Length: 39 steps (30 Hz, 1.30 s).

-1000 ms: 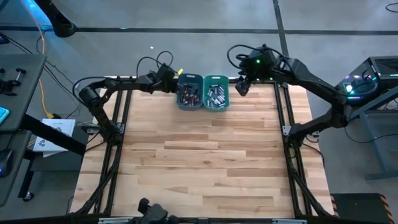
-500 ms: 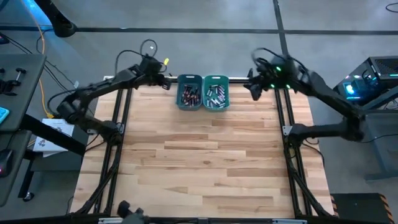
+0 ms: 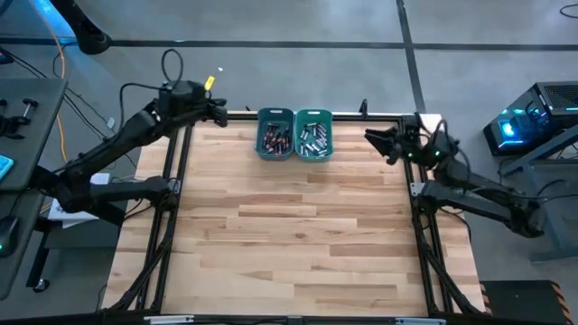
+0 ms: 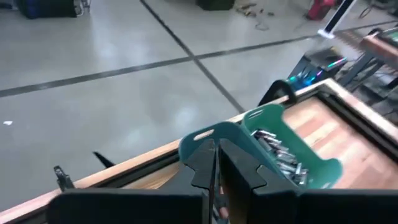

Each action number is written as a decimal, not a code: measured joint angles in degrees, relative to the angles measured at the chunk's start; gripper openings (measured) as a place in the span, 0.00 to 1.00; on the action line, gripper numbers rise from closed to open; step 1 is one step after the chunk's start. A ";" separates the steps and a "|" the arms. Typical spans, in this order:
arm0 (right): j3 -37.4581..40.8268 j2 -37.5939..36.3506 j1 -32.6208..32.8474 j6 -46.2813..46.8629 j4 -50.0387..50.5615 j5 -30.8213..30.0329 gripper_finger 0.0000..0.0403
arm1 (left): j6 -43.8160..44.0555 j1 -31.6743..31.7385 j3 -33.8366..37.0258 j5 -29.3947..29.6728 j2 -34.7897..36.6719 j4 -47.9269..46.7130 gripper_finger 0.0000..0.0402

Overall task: Sort batteries
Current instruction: Return to Home Position

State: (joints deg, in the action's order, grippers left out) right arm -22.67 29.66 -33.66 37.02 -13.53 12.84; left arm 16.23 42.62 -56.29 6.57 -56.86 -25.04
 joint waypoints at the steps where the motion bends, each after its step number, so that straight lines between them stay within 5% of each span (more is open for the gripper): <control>1: 2.76 -0.12 0.68 1.68 -3.78 -1.61 0.45 | 0.43 -0.33 0.00 0.01 0.82 -0.42 0.03; 10: 16.81 0.22 15.21 0.98 -24.96 -12.14 0.45 | 11.21 -4.09 0.04 0.35 8.93 -7.59 0.03; 17: 21.88 -2.72 25.22 -3.54 -27.86 -18.90 0.45 | 18.03 -7.33 0.04 1.57 15.84 -12.12 0.03; 25: 22.07 -17.38 24.73 -4.55 -12.47 -15.05 0.44 | 20.67 -9.90 0.04 5.04 22.15 -18.87 0.03; 30: 22.07 -29.38 24.66 -4.59 3.97 -12.68 0.33 | 21.18 -10.22 0.04 6.06 25.43 -20.71 0.03; 39: 21.56 -27.84 24.68 -11.59 14.16 -12.11 0.02 | 20.98 -10.59 0.09 4.74 30.99 -20.85 0.03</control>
State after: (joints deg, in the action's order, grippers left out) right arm -1.10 1.82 -8.97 25.43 0.64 0.73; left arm 37.20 32.03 -56.21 11.31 -25.87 -45.89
